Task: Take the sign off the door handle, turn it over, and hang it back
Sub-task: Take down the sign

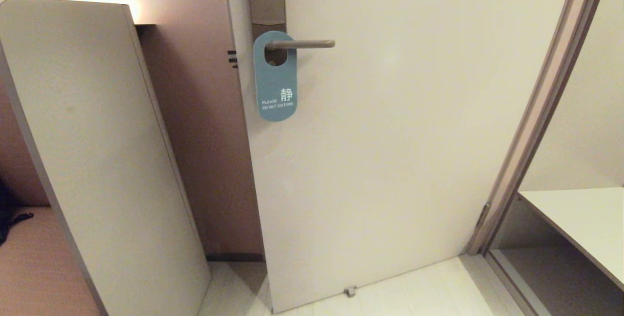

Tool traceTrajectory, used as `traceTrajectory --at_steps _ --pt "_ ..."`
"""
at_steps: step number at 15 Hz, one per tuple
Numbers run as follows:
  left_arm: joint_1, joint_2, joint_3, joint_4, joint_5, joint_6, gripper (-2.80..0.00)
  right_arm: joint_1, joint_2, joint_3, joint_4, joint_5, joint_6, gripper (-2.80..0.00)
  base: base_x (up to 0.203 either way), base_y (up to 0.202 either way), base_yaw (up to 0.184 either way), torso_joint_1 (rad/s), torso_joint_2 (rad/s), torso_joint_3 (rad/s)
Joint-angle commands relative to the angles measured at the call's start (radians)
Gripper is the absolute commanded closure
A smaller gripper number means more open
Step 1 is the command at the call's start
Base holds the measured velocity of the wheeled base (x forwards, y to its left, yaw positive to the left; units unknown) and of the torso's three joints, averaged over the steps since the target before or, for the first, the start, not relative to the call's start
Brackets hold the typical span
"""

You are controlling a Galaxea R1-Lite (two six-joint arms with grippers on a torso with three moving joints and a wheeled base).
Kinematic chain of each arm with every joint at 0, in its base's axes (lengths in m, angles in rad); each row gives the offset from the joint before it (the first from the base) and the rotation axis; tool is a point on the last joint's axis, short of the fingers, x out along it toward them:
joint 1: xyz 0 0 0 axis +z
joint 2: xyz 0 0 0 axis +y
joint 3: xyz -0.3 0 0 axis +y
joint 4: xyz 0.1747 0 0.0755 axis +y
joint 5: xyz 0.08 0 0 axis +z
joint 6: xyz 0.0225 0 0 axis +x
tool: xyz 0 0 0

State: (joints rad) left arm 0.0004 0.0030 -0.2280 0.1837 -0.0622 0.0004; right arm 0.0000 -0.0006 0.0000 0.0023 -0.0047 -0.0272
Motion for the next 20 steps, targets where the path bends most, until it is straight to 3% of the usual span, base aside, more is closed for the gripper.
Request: traceTrajectory --at_steps 1,4,7,10,16,18,20 --pt "0.001 0.036 -0.056 0.034 -0.028 0.0 0.0 0.0 0.001 0.0 0.001 0.0 0.0 0.0 0.0 0.0 0.0 0.0 0.0 0.0" --pt "-0.006 0.175 -0.114 0.029 -0.04 -0.003 0.0 0.0 0.001 0.0 -0.001 0.0 0.0 0.0 0.0 0.0 0.0 0.0 0.0 0.0" --pt "-0.065 0.332 -0.154 -0.034 -0.042 -0.007 0.0 0.0 0.001 0.0 -0.001 0.0 0.0 0.0 0.0 0.0 0.0 0.0 0.0 0.0" --pt "-0.115 0.485 -0.176 -0.127 -0.042 -0.013 0.0 0.0 0.001 0.0 0.001 0.0 0.0 0.0 0.0 0.0 0.0 0.0 0.0 0.0" --pt "-0.13 0.885 -0.291 -0.362 -0.063 -0.039 0.0 0.0 0.001 0.0 0.001 0.0 0.0 0.0 0.0 0.0 0.0 0.0 0.0 0.0" --pt "-0.122 0.991 -0.365 -0.396 -0.123 -0.043 0.0 0.0 0.001 0.0 0.0 0.0 0.0 0.0 0.0 0.0 0.0 0.0 0.0 0.0" --pt "-0.09 1.068 -0.42 -0.407 -0.289 -0.042 0.0 0.0 0.001 0.0 0.001 0.0 0.0 0.0 0.0 0.0 0.0 0.0 0.0 0.0"
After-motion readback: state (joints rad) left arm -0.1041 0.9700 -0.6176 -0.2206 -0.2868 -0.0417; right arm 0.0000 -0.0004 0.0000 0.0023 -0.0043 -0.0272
